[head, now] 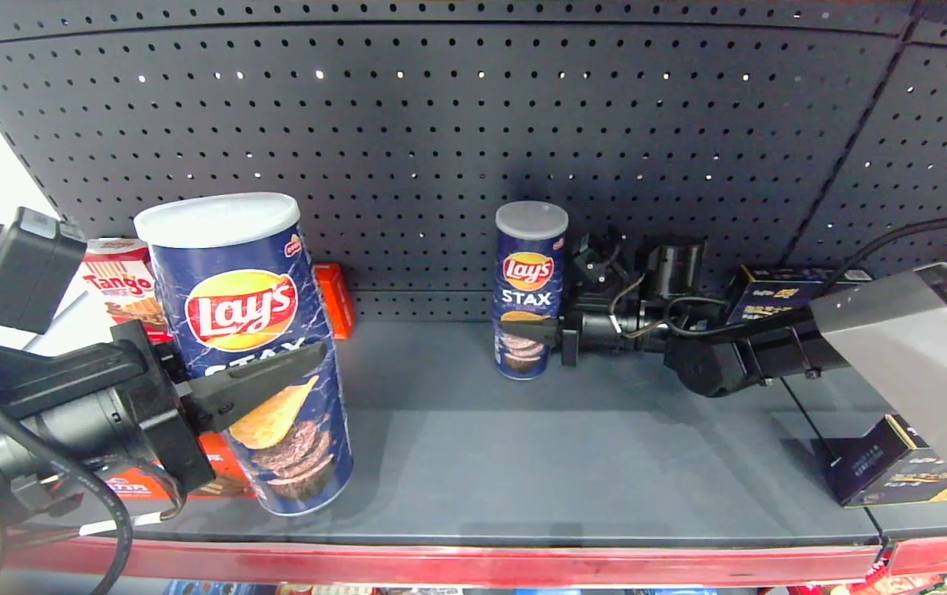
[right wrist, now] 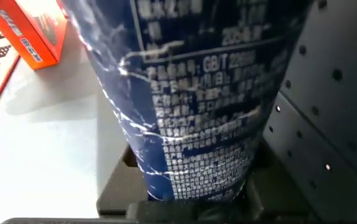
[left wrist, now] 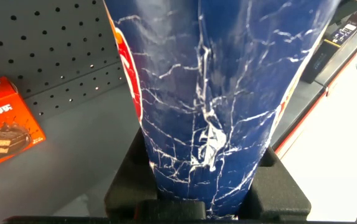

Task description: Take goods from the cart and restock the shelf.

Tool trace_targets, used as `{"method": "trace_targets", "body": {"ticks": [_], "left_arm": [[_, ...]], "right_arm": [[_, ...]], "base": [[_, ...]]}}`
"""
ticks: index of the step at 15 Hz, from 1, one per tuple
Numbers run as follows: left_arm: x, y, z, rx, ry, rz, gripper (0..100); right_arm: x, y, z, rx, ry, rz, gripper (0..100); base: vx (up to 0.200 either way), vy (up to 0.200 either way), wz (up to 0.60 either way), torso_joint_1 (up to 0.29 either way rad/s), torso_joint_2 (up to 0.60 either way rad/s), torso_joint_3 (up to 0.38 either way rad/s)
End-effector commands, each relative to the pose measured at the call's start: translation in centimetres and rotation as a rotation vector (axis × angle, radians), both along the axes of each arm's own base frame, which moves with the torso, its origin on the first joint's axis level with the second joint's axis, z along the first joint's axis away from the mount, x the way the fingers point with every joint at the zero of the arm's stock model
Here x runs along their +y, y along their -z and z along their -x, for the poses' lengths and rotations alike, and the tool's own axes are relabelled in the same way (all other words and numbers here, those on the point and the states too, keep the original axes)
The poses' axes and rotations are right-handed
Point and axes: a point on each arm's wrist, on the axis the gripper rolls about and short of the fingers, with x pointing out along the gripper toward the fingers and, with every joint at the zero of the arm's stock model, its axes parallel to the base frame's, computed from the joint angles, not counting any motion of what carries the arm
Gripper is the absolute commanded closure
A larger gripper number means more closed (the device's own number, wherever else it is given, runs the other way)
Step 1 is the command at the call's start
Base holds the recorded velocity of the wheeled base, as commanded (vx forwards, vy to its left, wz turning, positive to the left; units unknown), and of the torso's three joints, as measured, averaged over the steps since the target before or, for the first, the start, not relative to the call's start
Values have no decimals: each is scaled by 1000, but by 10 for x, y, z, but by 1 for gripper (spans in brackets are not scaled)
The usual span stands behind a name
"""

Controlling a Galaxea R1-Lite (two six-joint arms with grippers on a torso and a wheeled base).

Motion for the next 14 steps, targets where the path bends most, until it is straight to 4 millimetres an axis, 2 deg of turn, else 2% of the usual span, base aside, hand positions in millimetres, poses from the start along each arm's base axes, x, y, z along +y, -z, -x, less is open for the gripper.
{"method": "trace_targets", "body": {"ticks": [1,4,5,6,7,8,9,11,13,14], "left_arm": [[0,0,0,0,0,0,100],[0,0,0,0,0,0,100],[0,-1,1,-6,0,2,100],[0,-1,1,-6,0,2,100],[0,-1,1,-5,0,2,100],[1,-2,2,-8,0,3,100],[1,-1,2,-6,0,2,100],[0,-1,1,-6,0,2,100],[0,-1,1,-6,0,2,100],[0,-1,1,-6,0,2,100]], "right_arm": [[0,-28,24,-42,-2,-14,100],[1,-39,59,-60,20,-19,100],[-2,-33,81,-74,2,-29,100],[-3,-25,97,-79,-15,-35,100],[-4,-23,103,-80,-23,-37,100],[-8,-12,127,-66,-47,-32,100],[-11,-7,141,-54,-63,-25,100],[-17,2,157,-37,-75,-15,100],[-19,5,161,-35,-75,-14,100],[-22,13,165,-23,-77,-5,100]], "base": [[0,0,0,0,0,0],[0,0,0,0,0,0],[0,0,0,0,0,0],[0,0,0,0,0,0],[0,0,0,0,0,0],[0,0,0,0,0,0],[0,0,0,0,0,0],[0,0,0,0,0,0],[0,0,0,0,0,0],[0,0,0,0,0,0]]}}
